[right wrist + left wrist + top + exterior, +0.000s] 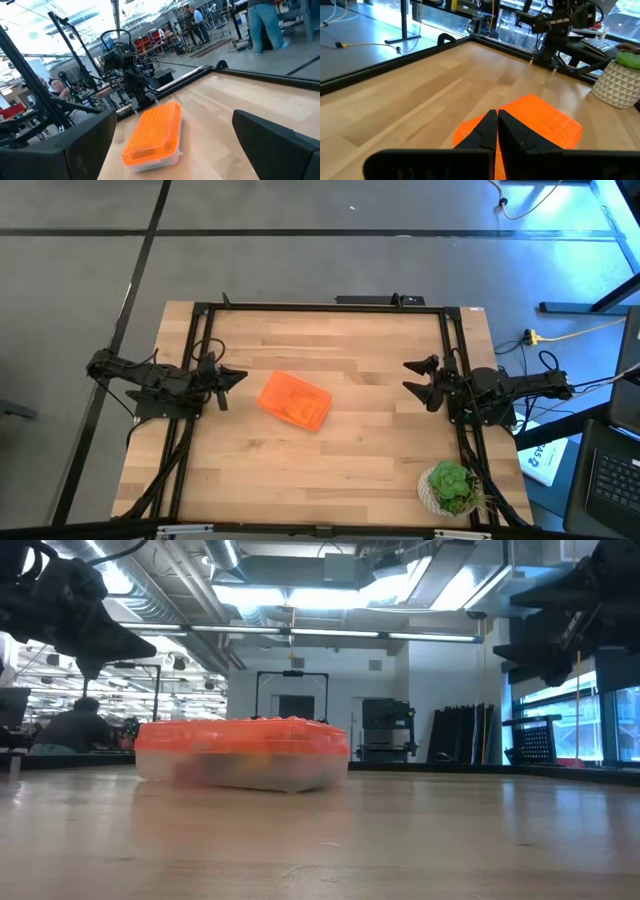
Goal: Pack school essentials
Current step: Return to Home Position
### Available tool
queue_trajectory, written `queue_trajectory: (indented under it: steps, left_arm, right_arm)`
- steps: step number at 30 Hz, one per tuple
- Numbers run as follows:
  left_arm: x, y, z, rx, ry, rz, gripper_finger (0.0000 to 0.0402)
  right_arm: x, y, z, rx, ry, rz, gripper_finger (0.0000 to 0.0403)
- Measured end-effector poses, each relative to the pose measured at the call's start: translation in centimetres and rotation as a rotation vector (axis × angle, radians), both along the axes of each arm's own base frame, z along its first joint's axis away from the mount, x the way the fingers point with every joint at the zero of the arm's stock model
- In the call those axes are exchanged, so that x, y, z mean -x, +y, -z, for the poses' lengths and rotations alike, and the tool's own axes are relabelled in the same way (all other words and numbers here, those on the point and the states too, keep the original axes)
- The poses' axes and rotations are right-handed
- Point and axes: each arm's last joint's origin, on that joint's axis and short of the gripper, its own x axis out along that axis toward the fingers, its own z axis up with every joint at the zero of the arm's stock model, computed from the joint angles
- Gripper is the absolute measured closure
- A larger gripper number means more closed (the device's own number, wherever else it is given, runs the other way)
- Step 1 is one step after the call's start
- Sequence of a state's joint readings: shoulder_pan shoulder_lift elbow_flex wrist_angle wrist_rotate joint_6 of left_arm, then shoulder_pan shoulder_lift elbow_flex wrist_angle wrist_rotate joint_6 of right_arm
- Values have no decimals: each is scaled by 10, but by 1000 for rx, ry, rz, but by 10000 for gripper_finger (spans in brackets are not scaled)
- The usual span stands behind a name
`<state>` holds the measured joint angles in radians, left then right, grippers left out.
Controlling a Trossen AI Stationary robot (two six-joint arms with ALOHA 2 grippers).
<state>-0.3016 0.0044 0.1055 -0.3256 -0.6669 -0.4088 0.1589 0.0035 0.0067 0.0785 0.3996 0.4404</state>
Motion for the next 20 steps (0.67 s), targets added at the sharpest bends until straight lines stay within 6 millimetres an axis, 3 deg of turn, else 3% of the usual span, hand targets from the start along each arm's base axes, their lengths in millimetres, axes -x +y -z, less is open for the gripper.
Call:
queue_trajectory:
  steps: [11,20]
  left_arm:
    - [0,0,0,0,1,3,389]
    - [0,0,0,0,2,3,400]
  right_arm:
    - [0,0,0,346,86,27,4]
    - [0,0,0,385,96,30,4]
